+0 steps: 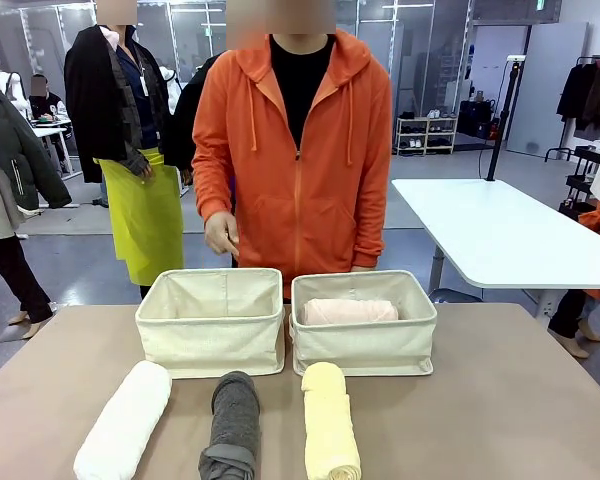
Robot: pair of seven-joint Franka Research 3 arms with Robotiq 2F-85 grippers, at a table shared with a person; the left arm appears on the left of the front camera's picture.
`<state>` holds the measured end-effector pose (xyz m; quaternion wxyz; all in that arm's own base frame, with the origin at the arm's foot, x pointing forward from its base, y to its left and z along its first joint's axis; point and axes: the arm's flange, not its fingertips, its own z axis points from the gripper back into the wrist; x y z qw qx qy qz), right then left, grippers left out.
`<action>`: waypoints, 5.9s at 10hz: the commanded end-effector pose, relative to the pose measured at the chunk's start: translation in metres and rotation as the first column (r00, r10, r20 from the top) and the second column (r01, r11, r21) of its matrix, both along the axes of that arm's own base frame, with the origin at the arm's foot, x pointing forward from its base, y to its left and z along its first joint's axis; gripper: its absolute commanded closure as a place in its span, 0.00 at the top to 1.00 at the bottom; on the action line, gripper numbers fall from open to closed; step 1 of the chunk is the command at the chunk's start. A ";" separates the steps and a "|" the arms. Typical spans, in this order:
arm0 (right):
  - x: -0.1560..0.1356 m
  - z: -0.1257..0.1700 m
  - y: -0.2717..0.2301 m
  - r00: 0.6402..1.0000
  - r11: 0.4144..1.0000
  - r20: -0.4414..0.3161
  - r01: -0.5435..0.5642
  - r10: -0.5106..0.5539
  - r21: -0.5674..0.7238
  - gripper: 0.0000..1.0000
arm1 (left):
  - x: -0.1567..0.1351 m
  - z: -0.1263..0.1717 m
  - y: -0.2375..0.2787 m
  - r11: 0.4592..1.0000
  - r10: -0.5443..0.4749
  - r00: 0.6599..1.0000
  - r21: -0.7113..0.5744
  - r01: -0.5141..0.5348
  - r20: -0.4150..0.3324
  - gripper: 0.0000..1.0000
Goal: Divide the towels into two baskets.
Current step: Pick up one hotel-folded towel from the bottom of the table and place it in the Fabric basket indicated by the person.
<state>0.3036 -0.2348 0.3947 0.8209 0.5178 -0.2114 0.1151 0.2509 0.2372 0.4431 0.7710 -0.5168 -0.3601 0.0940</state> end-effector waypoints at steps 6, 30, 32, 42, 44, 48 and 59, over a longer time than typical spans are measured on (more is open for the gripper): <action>-0.002 0.003 0.000 1.000 1.000 -0.013 0.008 -0.008 -0.007 1.00 | 0.000 0.001 0.003 1.000 0.001 1.000 -0.013 0.000 0.030 1.00; -0.002 0.003 0.000 1.000 1.000 -0.013 0.008 -0.008 -0.007 1.00 | 0.033 -0.134 -0.275 0.694 -0.083 0.800 0.542 0.474 -0.594 1.00; -0.002 0.003 0.000 1.000 1.000 -0.013 0.008 -0.008 -0.007 1.00 | 0.032 -0.147 -0.279 0.699 -0.093 0.792 0.527 0.483 -0.603 1.00; -0.002 0.003 0.000 1.000 1.000 -0.013 0.008 -0.008 -0.007 1.00 | 0.017 -0.171 -0.295 0.655 -0.128 0.768 0.528 0.540 -0.627 0.55; -0.002 0.003 0.000 1.000 1.000 -0.013 0.008 -0.008 -0.007 1.00 | 0.015 -0.164 -0.298 0.658 -0.156 0.763 0.510 0.554 -0.627 0.36; -0.002 0.003 0.000 1.000 1.000 -0.013 0.008 -0.008 -0.007 1.00 | 0.007 -0.064 -0.291 0.590 -0.296 0.804 0.563 0.579 -0.517 0.35; -0.002 0.003 0.000 1.000 1.000 -0.013 0.008 -0.008 -0.007 1.00 | 0.028 0.045 -0.300 0.348 -0.584 0.711 0.671 0.655 -0.391 0.35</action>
